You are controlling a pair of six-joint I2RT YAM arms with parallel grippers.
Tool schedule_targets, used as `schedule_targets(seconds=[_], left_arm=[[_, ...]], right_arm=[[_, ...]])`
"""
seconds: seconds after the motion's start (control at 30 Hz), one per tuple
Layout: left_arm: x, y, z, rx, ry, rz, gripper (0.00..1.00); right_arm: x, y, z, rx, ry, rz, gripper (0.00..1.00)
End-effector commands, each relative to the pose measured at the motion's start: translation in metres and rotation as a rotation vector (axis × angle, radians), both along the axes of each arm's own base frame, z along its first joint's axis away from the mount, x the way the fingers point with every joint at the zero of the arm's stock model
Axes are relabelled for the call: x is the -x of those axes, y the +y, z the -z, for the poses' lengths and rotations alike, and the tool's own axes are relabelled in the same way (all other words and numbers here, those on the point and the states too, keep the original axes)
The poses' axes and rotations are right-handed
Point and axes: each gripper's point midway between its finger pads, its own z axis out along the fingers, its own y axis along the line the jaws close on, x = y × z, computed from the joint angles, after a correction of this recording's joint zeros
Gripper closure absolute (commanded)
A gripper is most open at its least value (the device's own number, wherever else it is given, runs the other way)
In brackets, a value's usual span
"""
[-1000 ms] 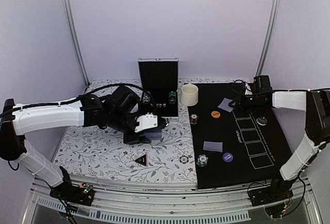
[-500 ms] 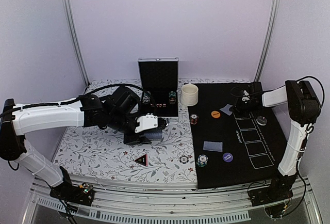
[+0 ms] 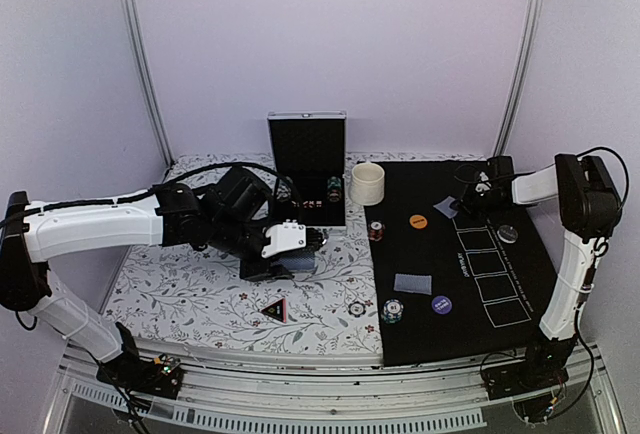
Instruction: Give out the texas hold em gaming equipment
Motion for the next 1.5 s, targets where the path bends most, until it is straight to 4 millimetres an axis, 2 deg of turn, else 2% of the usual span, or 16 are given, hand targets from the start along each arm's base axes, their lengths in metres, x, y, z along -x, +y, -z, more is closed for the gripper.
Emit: schedule_targets(seconds=[0.0, 0.2, 0.23, 0.4, 0.63, 0.73, 0.8, 0.83, 0.93, 1.03, 1.07, 1.13, 1.2, 1.23, 1.3, 1.47], left_arm=[[0.008, -0.007, -0.011, 0.035, -0.021, 0.037, 0.48], [0.007, -0.006, -0.011, 0.035, -0.022, 0.035, 0.47], [0.007, -0.007, -0.011, 0.036, -0.023, 0.035, 0.47], [0.008, -0.007, -0.010, 0.033, -0.019, 0.038, 0.47], [0.008, -0.007, -0.010, 0.033, -0.017, 0.040, 0.48], [0.009, -0.007, -0.009, 0.032, -0.016, 0.041, 0.47], [0.009, -0.007, -0.009, 0.031, -0.017, 0.042, 0.47], [0.009, -0.006, -0.010, 0.032, -0.019, 0.041, 0.47], [0.009, -0.006, -0.010, 0.032, -0.021, 0.042, 0.47], [0.009, -0.006, -0.011, 0.033, -0.022, 0.044, 0.48], [0.009, -0.006, -0.011, 0.034, -0.024, 0.045, 0.47], [0.009, -0.006, -0.011, 0.032, -0.024, 0.045, 0.47], [0.009, -0.006, -0.011, 0.031, -0.025, 0.046, 0.47], [0.009, -0.006, -0.010, 0.029, -0.025, 0.046, 0.47], [0.008, -0.006, -0.011, 0.030, -0.030, 0.043, 0.47], [0.006, -0.008, -0.014, 0.042, -0.040, 0.039, 0.47]], right_arm=[[-0.006, 0.004, -0.010, -0.001, -0.015, -0.034, 0.83], [-0.004, 0.009, -0.001, -0.013, 0.007, -0.066, 0.90], [-0.013, 0.009, -0.007, -0.015, -0.013, -0.066, 0.90], [-0.024, 0.020, -0.001, -0.051, -0.007, -0.094, 0.96], [-0.051, 0.045, -0.005, -0.065, -0.025, -0.156, 0.97], [-0.059, 0.051, 0.000, -0.063, -0.007, -0.167, 0.96], [-0.062, 0.052, 0.002, -0.056, 0.004, -0.167, 0.92], [-0.063, 0.050, 0.001, -0.043, 0.006, -0.161, 0.86], [-0.062, 0.039, -0.005, 0.031, 0.010, -0.129, 0.55], [-0.062, 0.024, -0.030, 0.134, -0.023, -0.102, 0.06], [-0.060, 0.020, -0.040, 0.168, -0.039, -0.093, 0.00], [-0.057, 0.021, -0.075, 0.243, -0.107, -0.097, 0.01], [-0.050, 0.036, -0.116, 0.342, -0.203, -0.140, 0.01], [-0.043, 0.046, -0.145, 0.391, -0.274, -0.168, 0.01], [-0.022, 0.078, -0.183, 0.447, -0.396, -0.268, 0.01], [0.064, 0.179, -0.239, 0.442, -0.681, -0.570, 0.01]])
